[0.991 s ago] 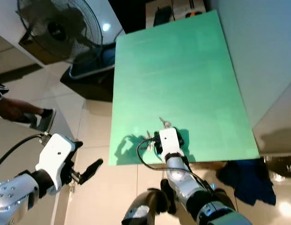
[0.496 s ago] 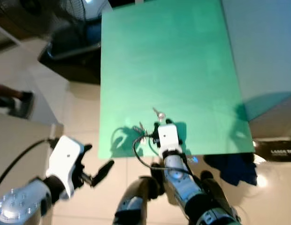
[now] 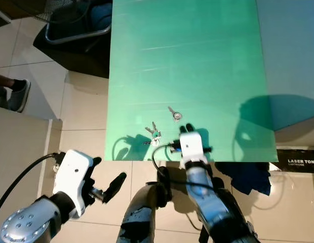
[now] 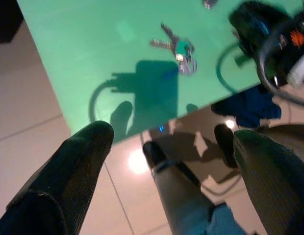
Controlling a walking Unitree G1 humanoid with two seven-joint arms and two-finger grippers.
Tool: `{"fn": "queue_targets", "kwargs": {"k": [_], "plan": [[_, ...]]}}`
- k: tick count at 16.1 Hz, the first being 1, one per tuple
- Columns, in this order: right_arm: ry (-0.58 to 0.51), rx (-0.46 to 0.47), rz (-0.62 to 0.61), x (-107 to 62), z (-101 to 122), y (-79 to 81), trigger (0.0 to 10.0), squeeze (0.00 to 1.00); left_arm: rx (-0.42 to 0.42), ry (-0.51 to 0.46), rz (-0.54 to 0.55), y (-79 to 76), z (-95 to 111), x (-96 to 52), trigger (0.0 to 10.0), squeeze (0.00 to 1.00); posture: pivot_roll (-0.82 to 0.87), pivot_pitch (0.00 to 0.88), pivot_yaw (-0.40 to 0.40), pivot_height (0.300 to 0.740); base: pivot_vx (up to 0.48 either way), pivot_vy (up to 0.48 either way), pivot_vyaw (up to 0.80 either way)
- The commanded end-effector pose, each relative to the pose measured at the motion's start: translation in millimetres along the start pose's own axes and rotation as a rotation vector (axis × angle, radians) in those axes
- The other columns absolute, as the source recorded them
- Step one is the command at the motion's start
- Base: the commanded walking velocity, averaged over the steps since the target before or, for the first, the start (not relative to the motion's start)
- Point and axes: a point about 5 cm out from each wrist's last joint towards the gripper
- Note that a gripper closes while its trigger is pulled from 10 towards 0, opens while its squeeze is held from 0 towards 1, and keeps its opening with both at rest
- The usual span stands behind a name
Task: Hang keys on a hook
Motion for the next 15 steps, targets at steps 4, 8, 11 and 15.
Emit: {"fn": "queue_targets", "kwargs": {"k": [4, 8, 11, 15], "plan": [[0.000, 0.016, 0.046, -24.8, 10.8, 24.9, 0.0, 0.00, -0.034, -0.005, 0.004, 1.6, -17.0, 18.5, 10.0, 0.00, -0.01, 0.394, 0.241, 0.740, 0.000, 0.000, 0.00], [-0.109, -0.046, 0.067, -27.0, 28.9, 15.7, 0.0, 0.00, -0.047, -0.073, -0.004, 1.2, -16.5, 47.9, 10.0, 0.00, -0.06, 0.274, 0.223, 0.740, 0.000, 0.000, 0.00], [-0.199, -0.072, 0.090, -21.0, 46.7, 18.3, 0.0, 0.00, -0.040, -0.116, -0.025, 3.5, -14.1, 74.7, 10.0, 0.00, -0.10, 0.152, 0.246, 0.740, 0.000, 0.000, 0.00], [-0.247, -0.107, 0.082, -8.3, 56.7, 14.0, 0.0, 0.00, -0.027, -0.180, -0.054, 7.6, -1.1, 110.5, 10.0, 0.00, -0.16, 0.022, 0.285, 0.740, 0.000, 0.000, 0.00]]}}
Point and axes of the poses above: a point about 5 cm out from each wrist's last joint towards the gripper, its own x axis pointing out of the wrist towards the gripper, its own z axis along the axis of the wrist's last joint, y = z × x, and after that the axes turned 10 degrees about -x, right-handed
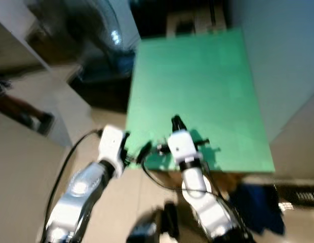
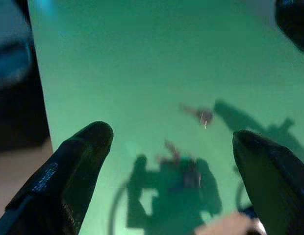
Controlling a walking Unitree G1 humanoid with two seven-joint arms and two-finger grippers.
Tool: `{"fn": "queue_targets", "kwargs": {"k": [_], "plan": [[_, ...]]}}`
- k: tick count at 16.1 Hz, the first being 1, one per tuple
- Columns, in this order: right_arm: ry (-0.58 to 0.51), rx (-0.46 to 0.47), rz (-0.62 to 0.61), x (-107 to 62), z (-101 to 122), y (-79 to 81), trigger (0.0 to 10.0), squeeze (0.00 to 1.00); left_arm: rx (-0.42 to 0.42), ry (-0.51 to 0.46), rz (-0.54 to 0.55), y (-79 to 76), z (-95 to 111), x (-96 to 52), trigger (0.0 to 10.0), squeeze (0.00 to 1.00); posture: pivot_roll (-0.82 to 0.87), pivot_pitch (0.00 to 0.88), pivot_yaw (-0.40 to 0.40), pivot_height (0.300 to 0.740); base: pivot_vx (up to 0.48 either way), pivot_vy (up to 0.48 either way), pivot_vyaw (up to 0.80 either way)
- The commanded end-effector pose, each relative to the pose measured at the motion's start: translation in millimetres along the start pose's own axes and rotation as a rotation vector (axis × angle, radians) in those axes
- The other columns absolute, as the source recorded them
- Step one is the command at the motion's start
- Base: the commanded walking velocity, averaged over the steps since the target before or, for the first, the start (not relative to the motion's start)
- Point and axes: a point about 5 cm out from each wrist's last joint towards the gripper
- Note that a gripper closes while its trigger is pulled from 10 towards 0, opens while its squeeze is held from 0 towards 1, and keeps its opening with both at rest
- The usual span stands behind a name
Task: Hang keys on a hook
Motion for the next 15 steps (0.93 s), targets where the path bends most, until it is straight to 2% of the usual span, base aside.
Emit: {"fn": "queue_targets", "kwargs": {"k": [1, 2, 3, 4, 5, 6, 9, 15], "plan": [[-0.017, -0.002, 0.010, 3.4, 5.7, 4.1, 0.0, 0.00, 0.019, 0.002, 0.006, 5.5, -3.5, 6.6, 10.0, 0.00, -0.18, 0.000, 0.289, 0.740, 0.000, 0.000, 0.00], [-0.019, -0.008, 0.008, 4.3, 4.6, 3.6, 0.0, 0.00, 0.021, -0.001, 0.003, 5.8, -3.9, 9.2, 10.0, 0.00, -0.19, 0.000, 0.292, 0.740, 0.000, 0.000, 0.00], [0.028, -0.007, -0.030, 7.1, -0.9, -2.7, 0.0, 0.00, 0.030, -0.011, -0.012, 4.2, -1.3, 16.4, 10.0, 0.00, -0.20, 0.000, 0.294, 0.740, 0.000, 0.000, 0.00], [0.138, 0.015, -0.078, 6.6, -13.6, -8.9, 10.0, 0.00, 0.043, -0.016, -0.028, 3.0, 1.3, 23.1, 10.0, 0.00, -0.20, 0.000, 0.295, 0.740, 0.000, 0.000, 0.00], [0.182, 0.039, -0.086, 3.8, -20.7, -8.5, 10.0, 0.00, 0.051, -0.012, -0.028, 3.7, 0.3, 24.6, 10.0, 0.00, -0.20, 0.000, 0.293, 0.740, 0.000, 0.000, 0.00], [0.277, 0.118, -0.118, -1.4, -34.3, -8.6, 10.0, 1.00, 0.071, 0.003, -0.019, 6.0, -3.7, 26.4, 10.0, 0.00, -0.20, 0.000, 0.292, 0.740, 0.000, 0.000, 0.00], [0.371, 0.147, -0.124, -9.0, -52.7, -7.1, 10.0, 1.00, 0.086, 0.006, -0.016, 8.6, -6.4, 28.7, 10.0, 0.00, -0.18, 0.000, 0.280, 0.740, 0.000, 0.000, 0.00], [0.384, 0.158, -0.081, -12.2, -57.8, -3.8, 10.0, 1.00, 0.060, -0.027, 0.020, 11.4, -7.9, 29.0, 10.0, 0.00, -0.16, 0.000, 0.244, 0.740, 0.000, 0.000, 0.00]]}}
Point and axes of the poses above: a point about 5 cm out from each wrist's last joint towards the gripper, its own x axis pointing out of the wrist towards the gripper, its own z axis along the axis of the wrist's last joint, y = z × x, and after that the axes turned 10 degrees about -x, right-handed
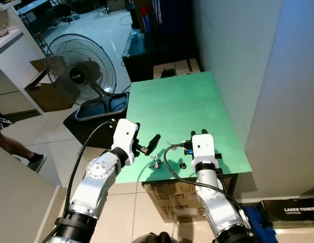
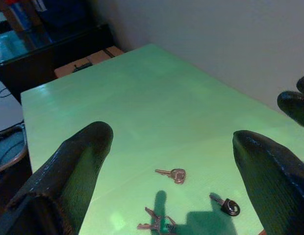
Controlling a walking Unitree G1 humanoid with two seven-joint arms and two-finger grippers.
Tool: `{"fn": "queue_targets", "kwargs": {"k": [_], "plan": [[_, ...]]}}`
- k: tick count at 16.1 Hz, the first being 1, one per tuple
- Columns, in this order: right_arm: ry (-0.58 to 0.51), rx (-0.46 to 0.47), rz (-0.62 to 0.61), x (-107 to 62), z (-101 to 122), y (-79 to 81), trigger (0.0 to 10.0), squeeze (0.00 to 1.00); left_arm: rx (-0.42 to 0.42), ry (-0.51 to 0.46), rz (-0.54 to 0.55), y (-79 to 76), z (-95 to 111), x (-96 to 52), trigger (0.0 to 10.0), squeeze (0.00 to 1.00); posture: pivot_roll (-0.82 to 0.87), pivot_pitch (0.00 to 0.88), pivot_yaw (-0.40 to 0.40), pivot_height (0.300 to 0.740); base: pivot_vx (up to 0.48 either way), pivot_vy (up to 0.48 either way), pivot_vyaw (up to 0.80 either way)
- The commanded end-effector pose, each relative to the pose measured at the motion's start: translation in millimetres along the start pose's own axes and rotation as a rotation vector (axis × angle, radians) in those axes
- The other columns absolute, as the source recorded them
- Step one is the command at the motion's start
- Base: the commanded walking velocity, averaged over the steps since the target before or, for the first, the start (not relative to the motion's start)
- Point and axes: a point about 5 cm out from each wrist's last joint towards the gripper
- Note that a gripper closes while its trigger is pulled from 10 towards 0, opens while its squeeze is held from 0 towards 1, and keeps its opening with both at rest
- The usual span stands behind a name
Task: Hang keys on a hook
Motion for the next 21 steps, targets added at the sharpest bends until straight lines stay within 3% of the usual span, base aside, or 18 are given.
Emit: {"fn": "queue_targets", "kwargs": {"k": [1, 3, 4, 6, 10, 18, 21], "plan": [[0.009, 0.036, 0.036, -3.6, 2.9, 14.0, 10.0, 1.00, 0.006, 0.002, 0.037, 7.9, -1.9, -6.3, 10.0, 0.00, -0.16, 0.000, 0.241, 0.740, 0.000, 0.000, 0.00], [0.024, 0.008, 0.039, -3.8, 1.2, 15.9, 10.0, 1.00, 0.006, 0.003, 0.034, 6.5, -3.0, -8.5, 10.0, 0.00, -0.15, 0.003, 0.239, 0.740, 0.000, 0.000, 0.00], [0.035, 0.020, 0.054, -2.5, 0.9, 19.3, 10.0, 0.00, 0.008, 0.008, 0.038, 6.7, -3.9, -10.8, 10.0, 0.00, -0.14, 0.017, 0.240, 0.740, 0.000, 0.000, 0.00], [0.006, -0.004, 0.093, 6.5, 10.5, 31.2, 10.0, 0.00, 0.026, 0.034, 0.033, 7.9, -5.5, -19.7, 10.0, 0.00, -0.12, 0.049, 0.255, 0.740, 0.000, 0.000, 0.00], [-0.002, 0.002, 0.069, 18.4, 17.1, 27.1, 10.0, 0.00, 0.076, 0.055, 0.027, 10.9, -3.7, -24.1, 10.0, 0.00, -0.10, 0.050, 0.260, 0.740, 0.000, 0.000, 0.00], [0.009, 0.006, 0.095, 8.0, 9.3, 37.6, 10.0, 0.00, 0.096, 0.039, 0.020, 8.4, 0.0, -11.5, 10.0, 0.00, -0.14, 0.011, 0.253, 0.740, 0.000, 0.000, 0.00], [-0.002, 0.003, 0.107, 7.6, 10.8, 39.1, 10.0, 0.00, 0.088, 0.022, 0.008, 3.1, 0.7, -8.4, 10.0, 0.02, -0.15, 0.006, 0.247, 0.740, 0.000, -0.433, 0.00]]}}
Point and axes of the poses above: a point about 5 cm out from each wrist's last joint towards the gripper, its own x axis pointing out of the wrist towards the gripper, its own z axis along the axis of the wrist's last joint, y = z × x, and after that the axes turned 10 degrees about -x, right-handed
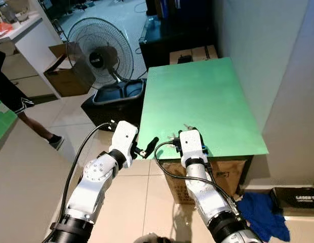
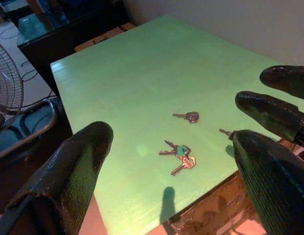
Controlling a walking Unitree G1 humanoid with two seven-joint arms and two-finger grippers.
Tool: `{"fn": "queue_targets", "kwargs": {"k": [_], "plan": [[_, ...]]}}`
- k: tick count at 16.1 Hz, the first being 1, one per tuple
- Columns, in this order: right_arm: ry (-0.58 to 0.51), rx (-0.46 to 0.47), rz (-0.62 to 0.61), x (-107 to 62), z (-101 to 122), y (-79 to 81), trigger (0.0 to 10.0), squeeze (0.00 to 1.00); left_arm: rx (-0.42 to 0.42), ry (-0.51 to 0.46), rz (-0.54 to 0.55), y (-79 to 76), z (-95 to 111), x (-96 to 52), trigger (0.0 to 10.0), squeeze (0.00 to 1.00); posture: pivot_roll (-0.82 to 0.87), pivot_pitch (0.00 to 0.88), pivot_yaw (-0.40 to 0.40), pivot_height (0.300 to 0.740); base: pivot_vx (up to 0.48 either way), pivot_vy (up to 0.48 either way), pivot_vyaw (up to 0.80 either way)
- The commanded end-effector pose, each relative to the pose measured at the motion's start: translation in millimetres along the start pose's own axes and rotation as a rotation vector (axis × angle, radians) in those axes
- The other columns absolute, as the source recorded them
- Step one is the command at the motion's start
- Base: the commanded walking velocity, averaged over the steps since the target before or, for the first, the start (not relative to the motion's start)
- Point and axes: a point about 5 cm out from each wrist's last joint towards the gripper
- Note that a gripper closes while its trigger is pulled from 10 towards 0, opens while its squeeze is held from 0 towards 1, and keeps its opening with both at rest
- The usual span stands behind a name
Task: Hang keys on a hook
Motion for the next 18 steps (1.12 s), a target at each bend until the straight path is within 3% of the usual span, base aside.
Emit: {"fn": "queue_targets", "kwargs": {"k": [1, 5, 9, 11, 12, 14, 16, 18], "plan": [[-0.015, 0.034, 0.036, -6.3, 6.1, 15.7, 10.0, 0.00, 0.007, -0.002, 0.018, 2.8, 0.4, -0.2, 10.0, 0.00, -0.14, 0.006, 0.244, 0.740, 0.000, -0.435, 0.00], [-0.009, 0.029, 0.058, -8.1, 3.5, 17.7, 10.0, 0.00, -0.008, 0.008, 0.044, 4.9, -3.4, -2.5, 10.0, 0.00, -0.13, 0.009, 0.227, 0.740, 0.000, -0.425, 0.00], [-0.032, 0.032, 0.101, -11.5, 5.1, 21.2, 10.0, 0.00, -0.013, 0.031, 0.109, 13.8, -10.2, -5.2, 10.0, 0.00, -0.12, 0.003, 0.207, 0.740, 0.000, 0.000, 0.00], [-0.053, 0.047, 0.108, -17.9, 3.8, 16.0, 10.0, 0.00, -0.074, -0.004, 0.154, 31.1, -11.5, -11.4, 10.0, 0.00, -0.13, 0.003, 0.197, 0.740, 0.000, 0.000, 0.00], [-0.064, 0.054, 0.100, -24.9, -0.2, 7.6, 10.0, 0.00, -0.068, -0.021, 0.194, 52.3, -15.0, -20.1, 10.0, 0.00, -0.14, 0.000, 0.191, 0.740, 0.000, 0.000, 0.00], [-0.049, 0.048, 0.077, -33.8, -10.9, -6.1, 10.0, 0.00, -0.120, 0.011, 0.140, 69.3, -30.6, -31.5, 10.0, 0.00, -0.17, 0.000, 0.181, 0.740, 0.000, 0.000, 0.00], [-0.046, 0.044, 0.071, -36.2, -12.9, -9.4, 10.0, 0.00, -0.174, 0.057, 0.081, 69.3, -39.9, -32.2, 10.0, 0.00, -0.18, 0.000, 0.189, 0.740, 0.000, 0.000, 0.00], [-0.048, 0.042, 0.064, -36.5, -11.8, -12.3, 10.0, 0.00, -0.165, 0.075, 0.092, 73.2, -42.2, -31.7, 10.0, 0.00, -0.19, 0.000, 0.195, 0.740, 0.000, 0.000, 0.00]]}}
Point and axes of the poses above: a point about 5 cm out from each wrist's last joint towards the gripper, its own x axis pointing out of the wrist towards the gripper, its own z axis along the axis of the wrist's last joint, y = z × x, and after that the axes turned 10 degrees about -x, right-handed
